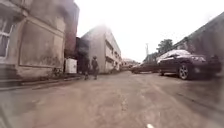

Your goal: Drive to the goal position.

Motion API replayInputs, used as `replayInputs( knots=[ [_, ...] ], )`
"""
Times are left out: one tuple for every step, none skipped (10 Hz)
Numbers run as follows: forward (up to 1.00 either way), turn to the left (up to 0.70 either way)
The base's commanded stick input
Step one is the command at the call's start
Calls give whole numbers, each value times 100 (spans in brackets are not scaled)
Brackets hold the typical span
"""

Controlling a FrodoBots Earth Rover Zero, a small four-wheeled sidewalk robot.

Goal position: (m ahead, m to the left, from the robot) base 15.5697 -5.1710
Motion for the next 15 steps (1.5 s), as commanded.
replayInputs(
  knots=[
    [70,0],
    [70,0],
    [70,0],
    [70,0],
    [70,0],
    [70,0],
    [70,0],
    [70,0],
    [70,0],
    [70,0],
    [70,0],
    [70,0],
    [70,0],
    [70,0],
    [70,0]
  ],
)
